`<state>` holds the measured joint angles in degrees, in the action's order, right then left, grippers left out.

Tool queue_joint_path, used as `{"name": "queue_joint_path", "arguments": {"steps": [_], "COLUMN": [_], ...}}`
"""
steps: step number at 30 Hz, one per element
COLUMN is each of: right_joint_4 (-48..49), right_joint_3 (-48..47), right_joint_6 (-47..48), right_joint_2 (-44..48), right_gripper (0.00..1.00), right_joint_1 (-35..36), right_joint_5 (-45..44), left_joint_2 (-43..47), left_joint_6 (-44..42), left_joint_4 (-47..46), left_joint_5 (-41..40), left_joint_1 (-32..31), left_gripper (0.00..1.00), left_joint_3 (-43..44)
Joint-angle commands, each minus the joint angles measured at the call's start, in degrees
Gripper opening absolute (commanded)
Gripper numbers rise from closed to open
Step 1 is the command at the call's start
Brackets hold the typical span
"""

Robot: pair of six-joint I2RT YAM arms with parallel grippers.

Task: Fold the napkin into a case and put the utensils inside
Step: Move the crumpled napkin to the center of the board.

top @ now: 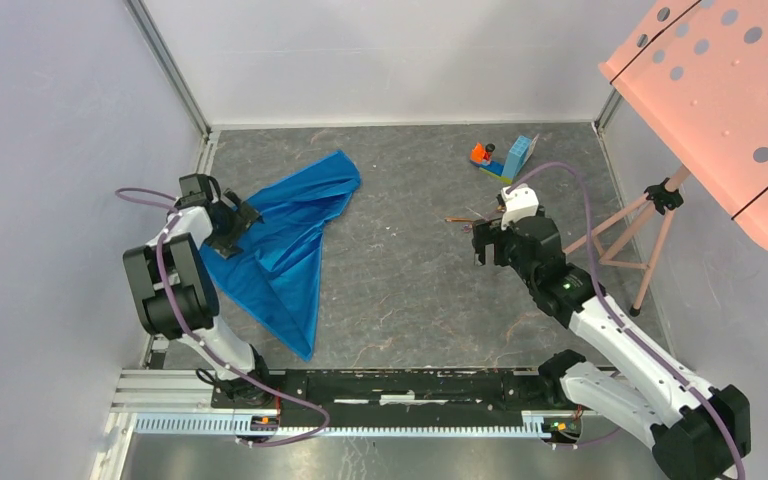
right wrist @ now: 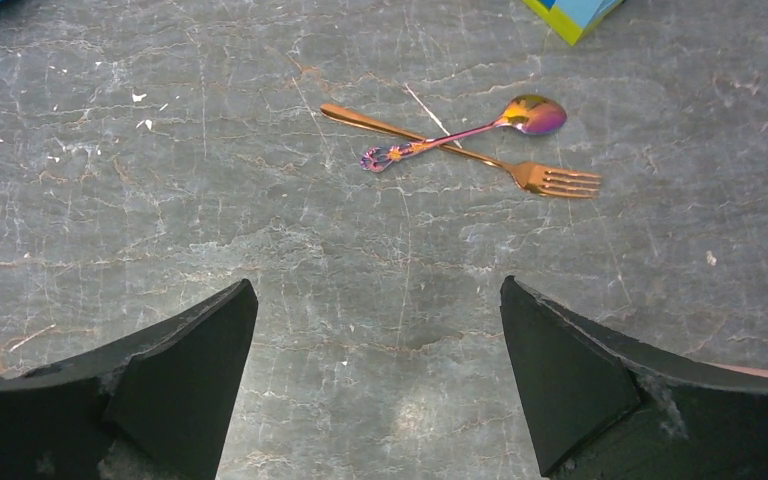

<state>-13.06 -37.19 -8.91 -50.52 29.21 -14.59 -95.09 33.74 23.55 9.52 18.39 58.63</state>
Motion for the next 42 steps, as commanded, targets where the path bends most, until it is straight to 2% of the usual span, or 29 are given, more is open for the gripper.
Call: {"name": "queue_joint_path", "arguments": {"steps": [1,12,19,25,35,37,40,42], "right_joint_4": [2.19,5.77,7.63,6.36,6.75,6.62,6.4,6.58], "right_joint_3": [-2.51,-0.25,0.45,-0.73,0.18,0.23,0.51,0.93], "right_joint_6": [-4.33,-8.06,-9.01,-9.6,-10.87,-11.11,-11.42,-11.5], "right_joint_2": [-1.88,-3.94,-3.8,-4.9,-4.93,-5.1,-5.09,-4.98], "right_gripper": [0.98,0.98,0.98,0.98,0.98,0.98,0.98,0.98], "right_joint_1": [0.09,0.1,0.13,0.08,0.1,0.17,0.2,0.17], "right_joint_5": [-1.27,-0.8,2.25,3.64,5.96,6.18,6.43,6.37], "left_joint_2": [-3.6,-12.39,-15.65,-18.14,-21.01,-21.55,-22.22,-22.46], "left_joint_6": [1.86,-0.98,-2.94,-3.45,-2.62,-3.05,-3.2,-2.87], "left_joint_4": [0.71,-0.45,-2.89,-4.53,-4.83,-4.65,-3.1,-2.74], "left_joint_5": [2.04,1.85,3.84,5.59,9.64,10.08,9.15,9.46], "left_joint_1": [0.41,0.28,0.27,0.32,0.45,0.42,-0.02,-0.84], "left_gripper": [0.94,0.71,0.7,0.65,0.73,0.69,0.5,0.41], "left_joint_3": [7.54,16.81,17.1,18.45,20.41,20.57,20.98,21.13]}}
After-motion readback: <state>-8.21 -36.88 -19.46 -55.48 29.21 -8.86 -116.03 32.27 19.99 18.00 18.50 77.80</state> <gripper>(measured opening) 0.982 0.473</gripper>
